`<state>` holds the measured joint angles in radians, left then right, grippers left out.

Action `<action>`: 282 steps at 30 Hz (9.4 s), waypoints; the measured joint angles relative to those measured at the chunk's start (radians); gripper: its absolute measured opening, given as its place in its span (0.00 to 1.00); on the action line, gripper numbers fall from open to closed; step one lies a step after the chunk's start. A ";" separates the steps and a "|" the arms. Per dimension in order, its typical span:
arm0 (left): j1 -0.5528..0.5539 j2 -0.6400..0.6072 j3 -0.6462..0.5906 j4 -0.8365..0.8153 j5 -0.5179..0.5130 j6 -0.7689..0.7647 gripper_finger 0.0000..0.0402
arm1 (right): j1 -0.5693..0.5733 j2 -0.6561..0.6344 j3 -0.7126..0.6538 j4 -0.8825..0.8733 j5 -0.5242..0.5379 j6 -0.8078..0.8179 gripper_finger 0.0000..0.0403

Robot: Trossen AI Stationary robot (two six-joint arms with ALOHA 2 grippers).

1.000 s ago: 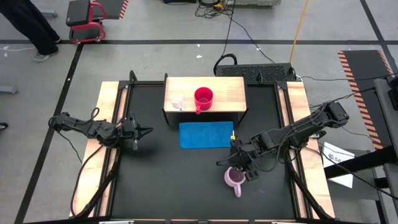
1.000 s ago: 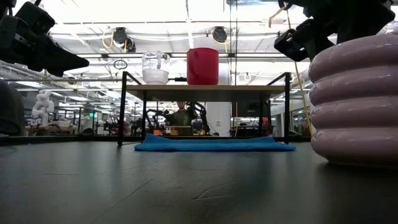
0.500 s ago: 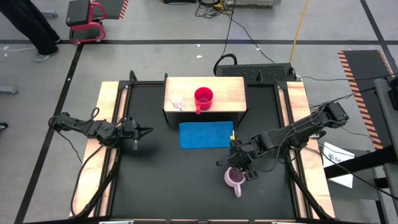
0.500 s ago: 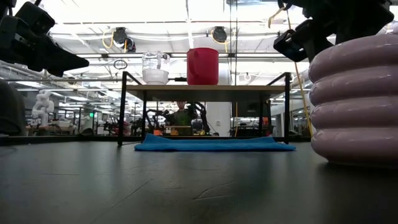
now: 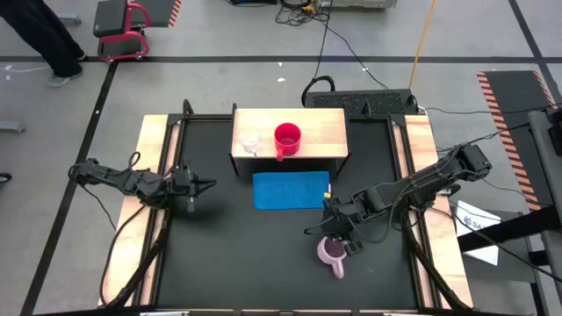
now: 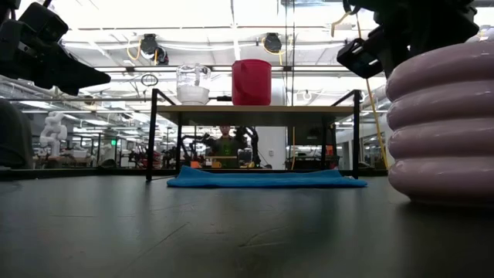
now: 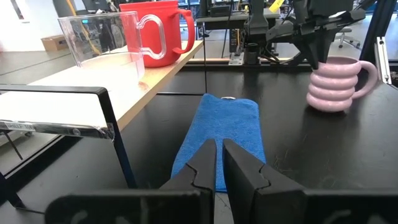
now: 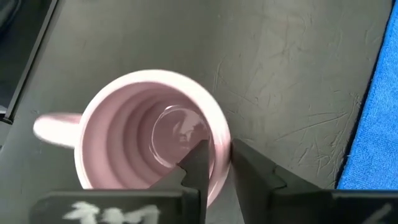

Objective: Stack small to large cups/mugs on shelf
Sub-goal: Put the purple mug on the shelf

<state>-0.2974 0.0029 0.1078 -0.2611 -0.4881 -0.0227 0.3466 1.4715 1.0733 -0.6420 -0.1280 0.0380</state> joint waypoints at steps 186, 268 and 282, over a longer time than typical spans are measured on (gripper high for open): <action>0.000 0.004 0.000 -0.028 0.045 0.018 0.08 | -0.871 -0.043 0.508 -0.318 -0.014 -0.485 0.01; 0.000 0.003 0.000 -0.043 0.071 0.023 0.08 | -0.838 0.130 0.664 -0.431 0.156 -0.547 0.01; 0.000 0.003 0.000 -0.043 0.072 0.022 0.08 | -0.835 0.130 0.663 -0.432 0.149 -0.520 0.08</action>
<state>-0.2970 0.0063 0.1078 -0.3046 -0.4164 -0.0006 -0.4889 1.6012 1.7363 -1.0738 0.0214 -0.4824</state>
